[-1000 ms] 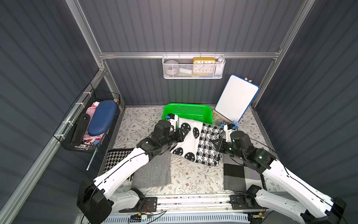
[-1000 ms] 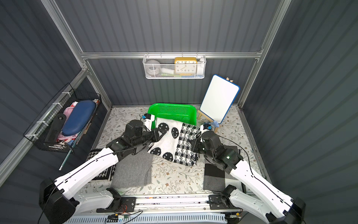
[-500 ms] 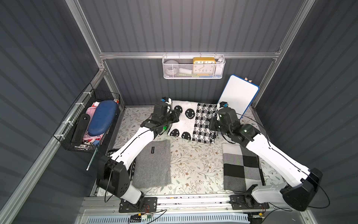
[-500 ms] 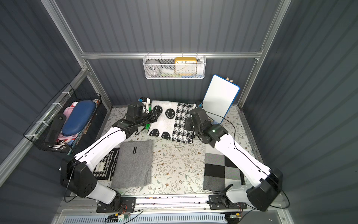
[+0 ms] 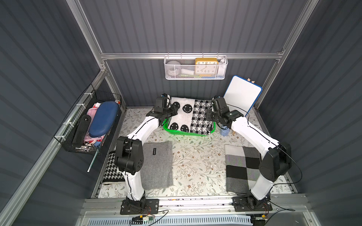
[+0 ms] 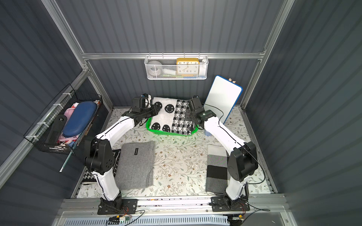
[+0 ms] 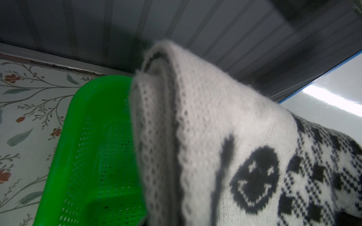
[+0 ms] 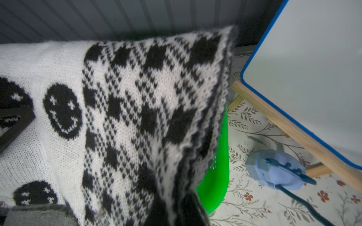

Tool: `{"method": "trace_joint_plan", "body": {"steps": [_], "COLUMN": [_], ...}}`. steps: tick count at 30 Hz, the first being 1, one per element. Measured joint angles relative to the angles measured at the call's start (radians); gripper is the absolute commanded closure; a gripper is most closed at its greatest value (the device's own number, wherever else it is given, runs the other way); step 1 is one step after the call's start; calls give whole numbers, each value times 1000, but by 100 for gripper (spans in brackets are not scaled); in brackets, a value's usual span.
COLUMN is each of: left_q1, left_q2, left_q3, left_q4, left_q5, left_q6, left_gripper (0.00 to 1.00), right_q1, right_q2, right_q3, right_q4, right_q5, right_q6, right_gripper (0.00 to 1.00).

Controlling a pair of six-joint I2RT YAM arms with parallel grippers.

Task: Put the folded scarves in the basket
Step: Place the scarf in the basket.

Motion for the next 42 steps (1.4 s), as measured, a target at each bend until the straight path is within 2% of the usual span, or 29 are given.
{"method": "trace_joint_plan", "body": {"steps": [16,26,37,42], "left_q1": [13,18,19,23], "left_q2": [208,309,312,312], "left_q3": [151,216,232,232], "left_q4": [-2,-37,-77,-84], "left_q5": [-5,-32,-69,-90], "left_q6": [36,48,50,50], "left_gripper": [100,100,99,97], "right_q1": [-39,-46,-46,-46], "right_q2": [241,406,488,537], "right_q3": [130,291,397,476], "right_q4": [-1,-65,-134,-172], "right_q5": [2,11,22,21], "right_q6": [-70,-84,-96,-96], "right_gripper": [100,100,100,93]}}
